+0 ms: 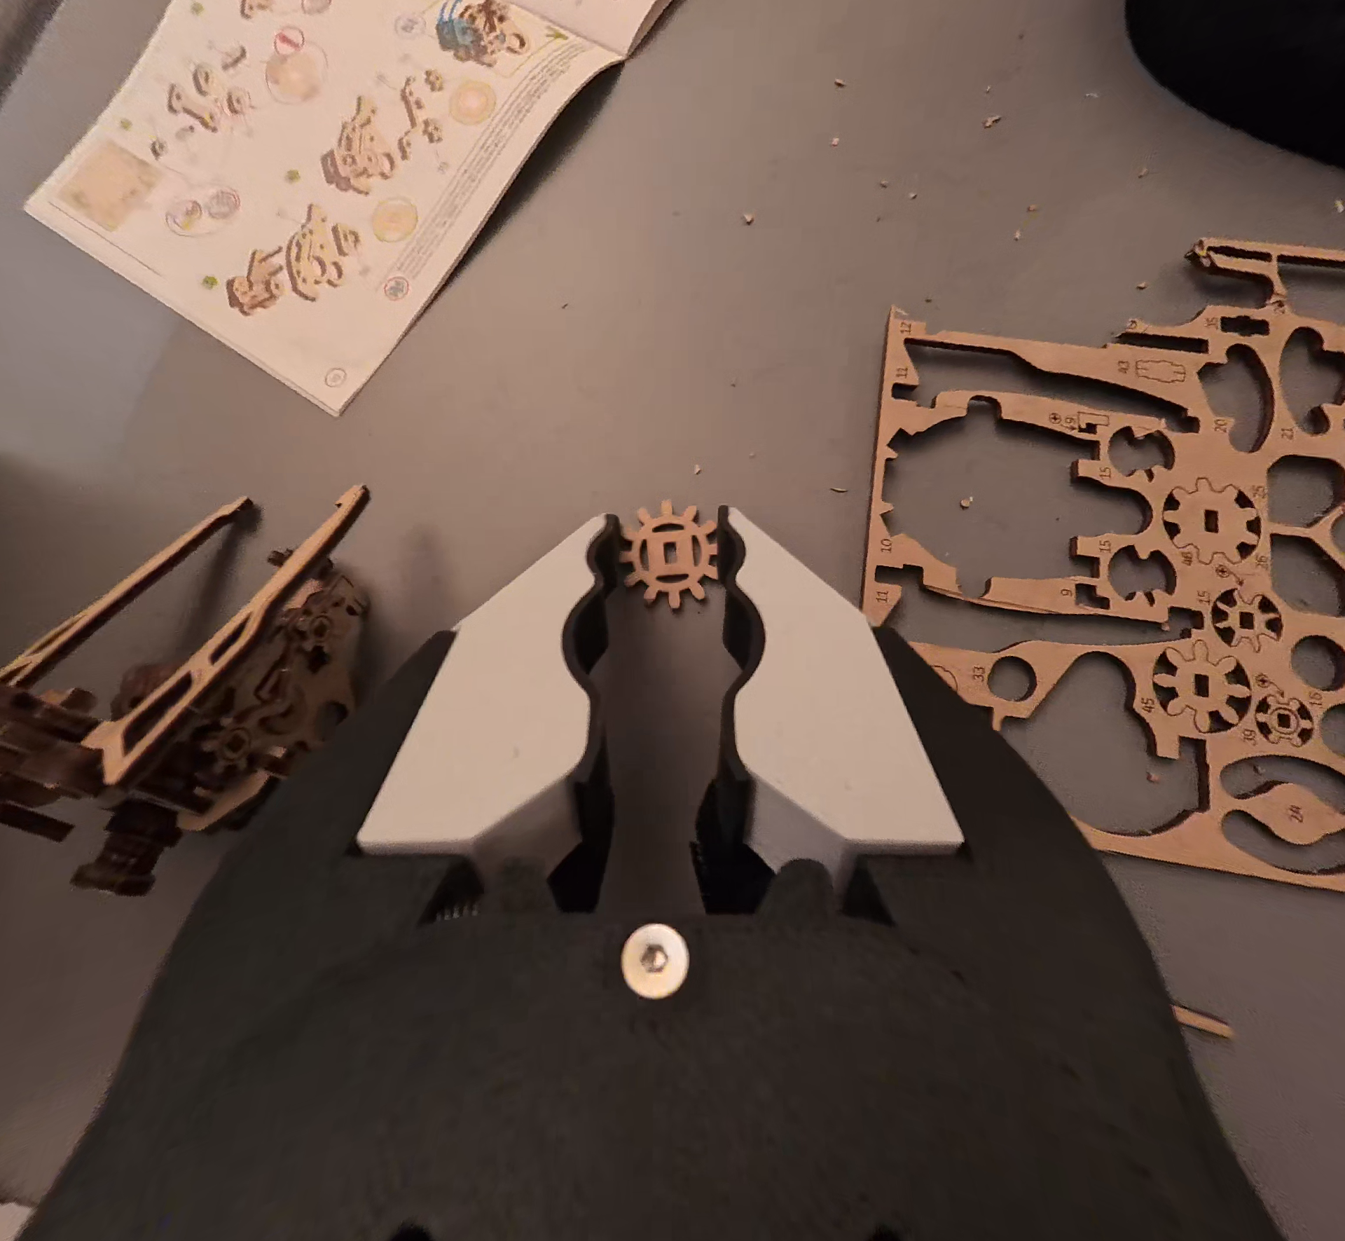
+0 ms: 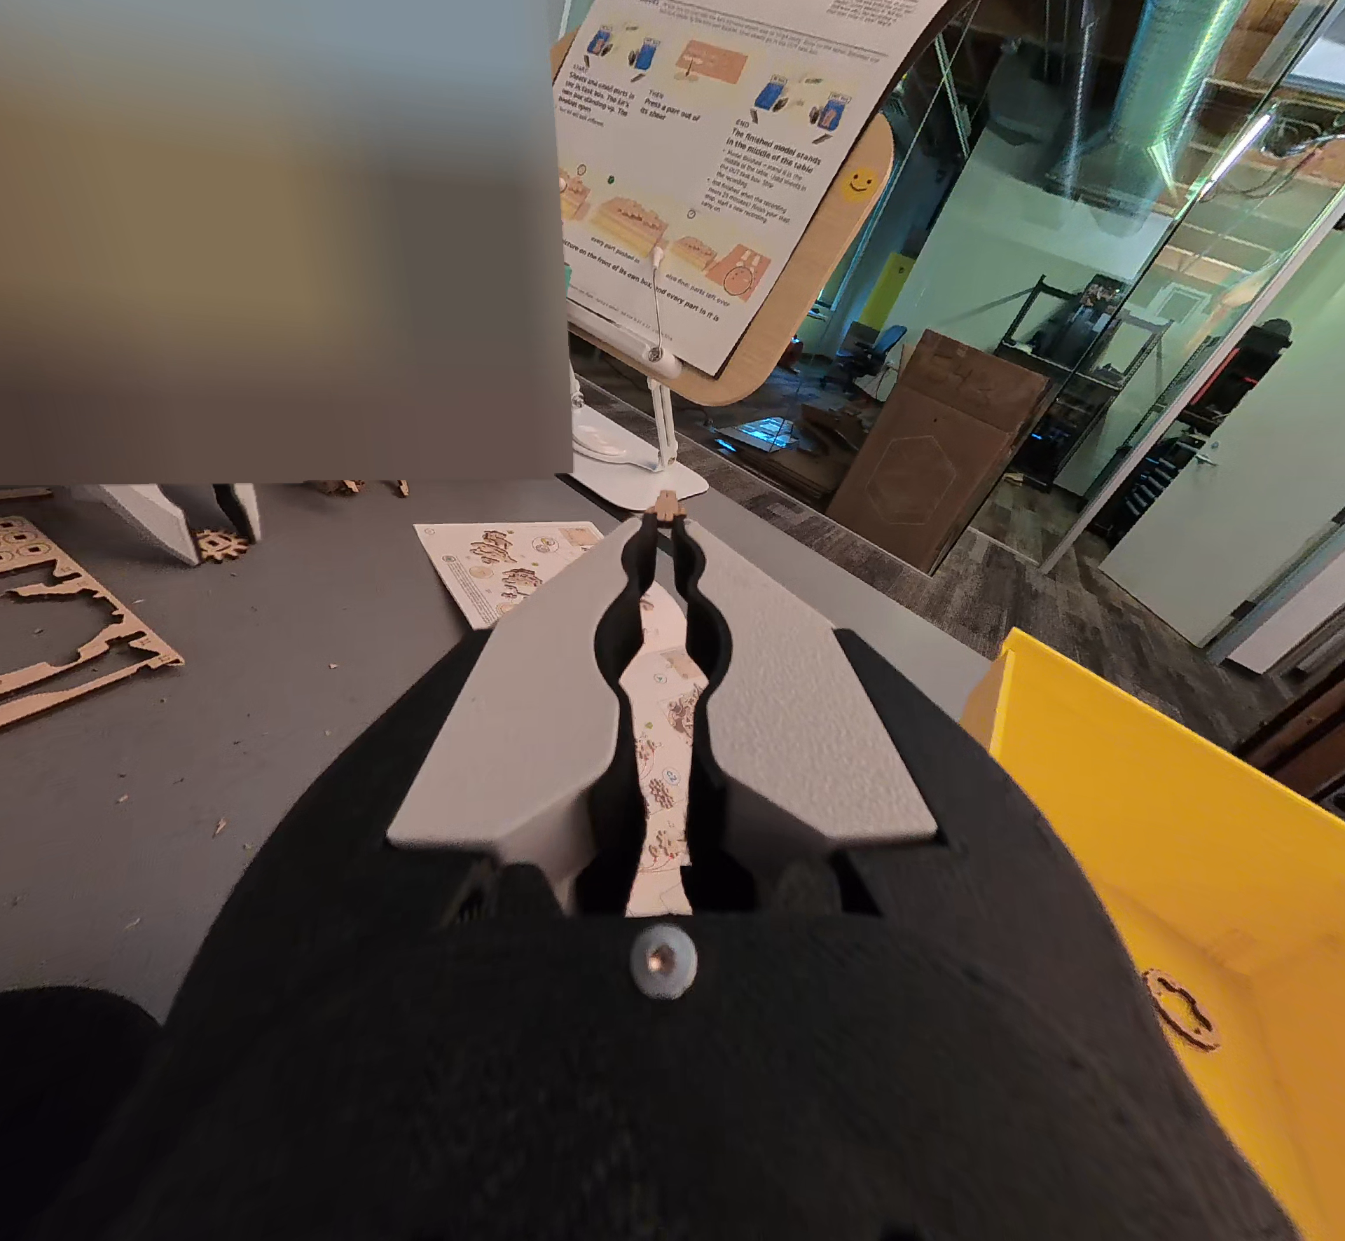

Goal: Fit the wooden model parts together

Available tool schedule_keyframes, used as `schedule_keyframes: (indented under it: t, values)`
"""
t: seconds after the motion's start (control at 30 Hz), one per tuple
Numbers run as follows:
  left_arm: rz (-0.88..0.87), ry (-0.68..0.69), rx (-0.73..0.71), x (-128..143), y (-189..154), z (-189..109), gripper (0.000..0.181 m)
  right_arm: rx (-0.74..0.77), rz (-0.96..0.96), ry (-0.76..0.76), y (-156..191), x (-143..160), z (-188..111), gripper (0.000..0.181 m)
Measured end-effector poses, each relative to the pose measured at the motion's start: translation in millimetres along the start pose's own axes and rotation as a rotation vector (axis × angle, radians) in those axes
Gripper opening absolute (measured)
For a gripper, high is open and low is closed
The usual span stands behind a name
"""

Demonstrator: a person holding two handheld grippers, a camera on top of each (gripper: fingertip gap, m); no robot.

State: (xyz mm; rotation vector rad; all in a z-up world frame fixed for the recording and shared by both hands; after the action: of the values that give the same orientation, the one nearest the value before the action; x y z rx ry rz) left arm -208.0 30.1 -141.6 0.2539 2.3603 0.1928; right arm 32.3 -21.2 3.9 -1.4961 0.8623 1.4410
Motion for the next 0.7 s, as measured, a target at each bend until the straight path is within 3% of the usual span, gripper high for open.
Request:
schedule_keyframes:
  t: [0.43, 0.7]
  values:
    - [-0.089, -0.058, -0.018, -15.2, -3.6, -4.8, 0.025, -0.012, -0.031, 0.028, 5.6, 6.1, 3.1, 0.002]
    - [-0.382, -0.313, 0.147, -78.4, 5.6, -21.8, 0.024, 0.001, -0.021, 0.013, 8.9, 13.0, 5.8, 0.002]
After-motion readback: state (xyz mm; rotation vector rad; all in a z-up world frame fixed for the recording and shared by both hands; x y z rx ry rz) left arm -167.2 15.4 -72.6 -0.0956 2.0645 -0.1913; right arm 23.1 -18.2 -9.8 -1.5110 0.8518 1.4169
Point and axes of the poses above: each gripper's, where its closed fingertips meet, z out along the fingers, x out of its underside, y = z × x across the jaws, the point moved 2 cm from there along -z, back along the fingers, and after that the axes turned 13 degrees about z, right-handed, at the moved point
